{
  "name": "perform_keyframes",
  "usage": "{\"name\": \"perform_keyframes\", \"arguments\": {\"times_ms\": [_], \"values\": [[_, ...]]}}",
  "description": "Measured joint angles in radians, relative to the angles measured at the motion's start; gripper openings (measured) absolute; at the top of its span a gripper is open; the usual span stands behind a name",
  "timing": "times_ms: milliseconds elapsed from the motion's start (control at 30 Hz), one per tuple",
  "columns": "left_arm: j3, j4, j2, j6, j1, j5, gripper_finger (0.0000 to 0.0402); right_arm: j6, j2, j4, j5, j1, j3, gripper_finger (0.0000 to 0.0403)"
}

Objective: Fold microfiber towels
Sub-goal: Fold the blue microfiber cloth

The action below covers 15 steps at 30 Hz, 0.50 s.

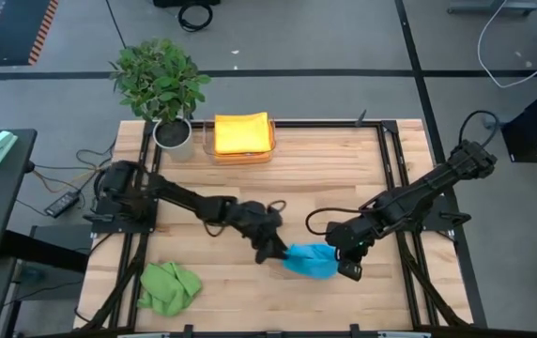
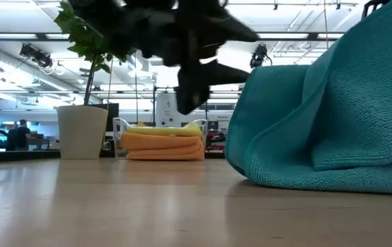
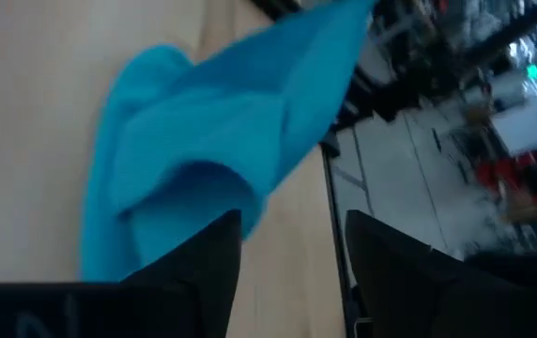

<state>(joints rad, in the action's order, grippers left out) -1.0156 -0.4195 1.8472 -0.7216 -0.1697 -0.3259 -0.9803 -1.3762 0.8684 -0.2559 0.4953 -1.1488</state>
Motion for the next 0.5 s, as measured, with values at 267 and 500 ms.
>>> {"name": "perform_keyframes", "arguments": {"times_ms": [267,500], "values": [[-0.191,0.070,0.137,0.057,0.005,-0.009,0.0200,-0.020,0.000,0.004,0.000,0.012,0.000,0.0000],[-0.256,0.156,0.167,0.145,0.006,0.010,0.0109,-0.012,0.001,0.021,0.010,0.042,0.000,0.0000]]}}
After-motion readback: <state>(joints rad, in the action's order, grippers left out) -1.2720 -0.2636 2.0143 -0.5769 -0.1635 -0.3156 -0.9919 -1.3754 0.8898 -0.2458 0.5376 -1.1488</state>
